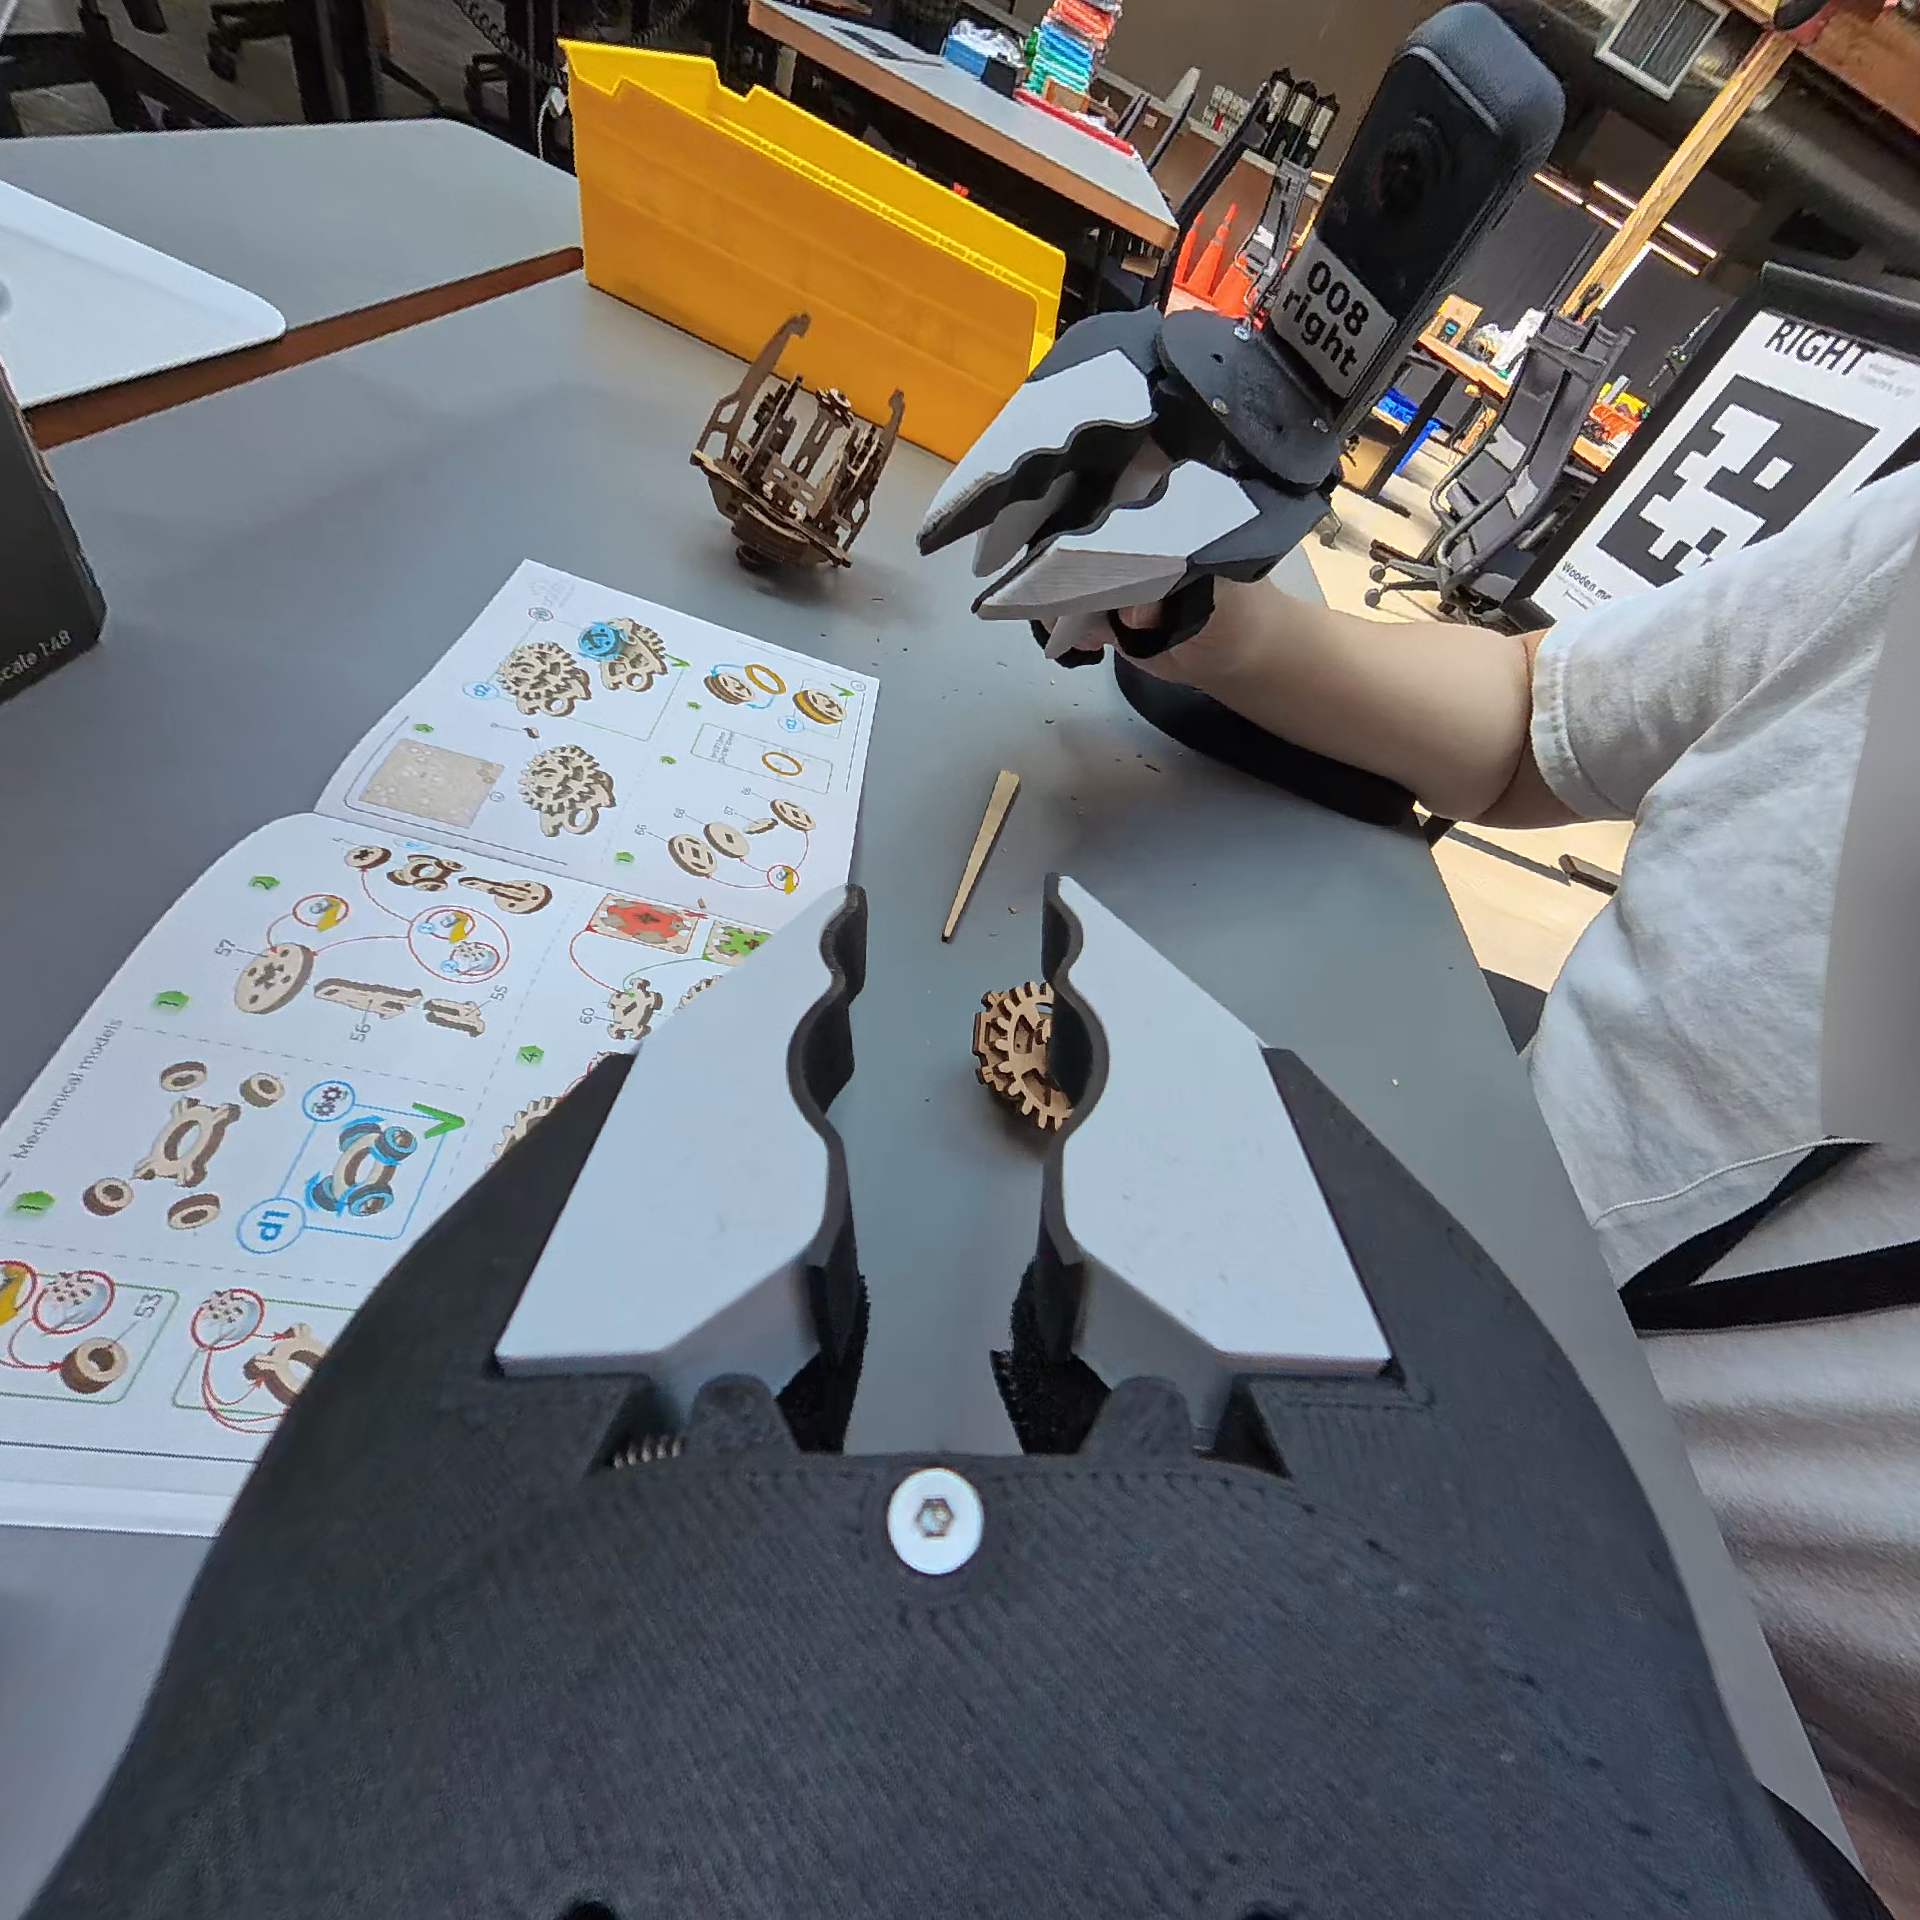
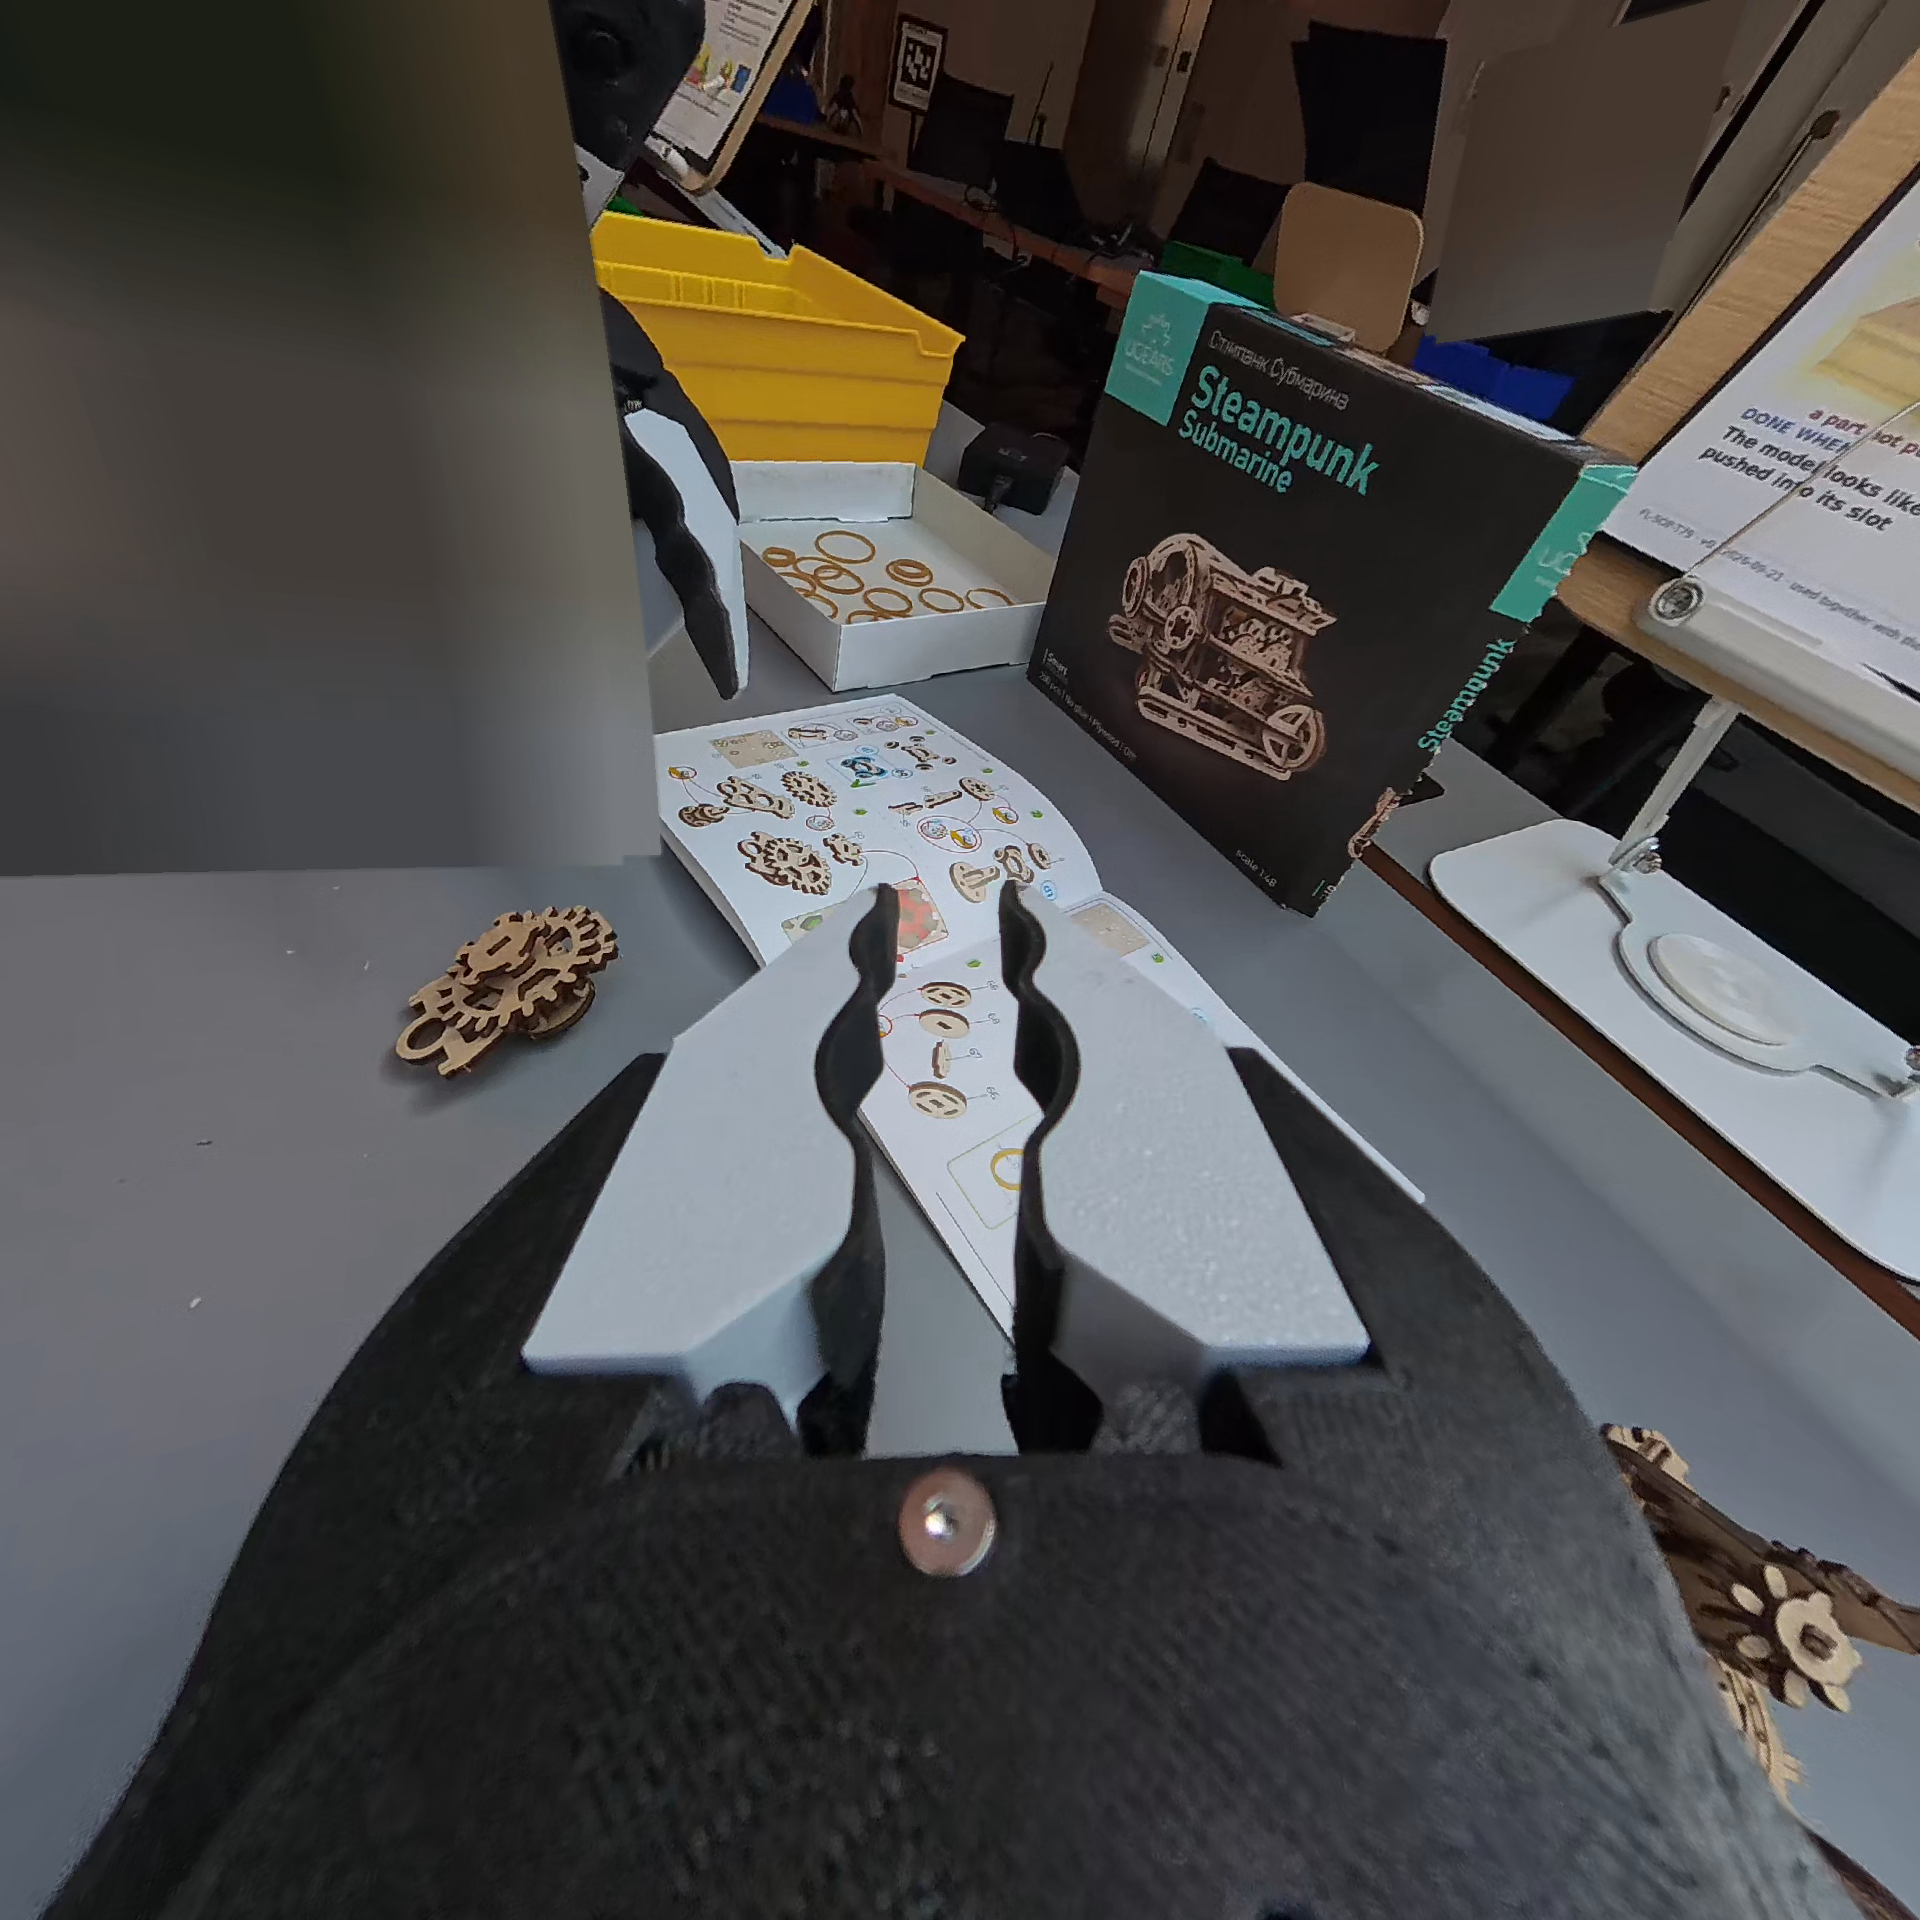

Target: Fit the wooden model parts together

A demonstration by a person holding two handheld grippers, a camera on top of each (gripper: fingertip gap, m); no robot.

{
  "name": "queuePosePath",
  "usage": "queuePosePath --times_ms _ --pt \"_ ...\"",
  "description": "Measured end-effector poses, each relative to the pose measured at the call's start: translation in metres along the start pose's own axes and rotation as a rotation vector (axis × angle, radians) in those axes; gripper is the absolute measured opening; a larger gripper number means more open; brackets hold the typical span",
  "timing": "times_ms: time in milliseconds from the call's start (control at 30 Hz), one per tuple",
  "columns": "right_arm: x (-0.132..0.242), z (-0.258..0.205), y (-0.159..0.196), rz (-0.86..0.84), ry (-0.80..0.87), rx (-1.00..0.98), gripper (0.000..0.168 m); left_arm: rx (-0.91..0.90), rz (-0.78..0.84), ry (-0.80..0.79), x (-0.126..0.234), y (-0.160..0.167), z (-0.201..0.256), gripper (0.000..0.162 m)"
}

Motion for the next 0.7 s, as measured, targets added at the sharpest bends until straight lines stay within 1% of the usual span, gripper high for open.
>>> queuePosePath --times_ms 200,700 --pt "-0.002 -0.003 0.003 -0.021 0.005 0.043 0.018 -0.004 -0.008 0.001 -0.002 0.001 0.0 0.032" --pt "-0.005 0.0 0.01 -0.045 -0.003 0.02 0.018 0.007 0.025 -0.003 0.001 -0.004 -0.001 0.032"
Point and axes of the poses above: each gripper's, where its closed fingertips meet, x back along the fingers, y out of its underside, z = x × y across the jaws, the point moved 1 cm from there along x, back along the fingers, and after that the axes turned 3 degrees about -x, right-handed, at the moved point
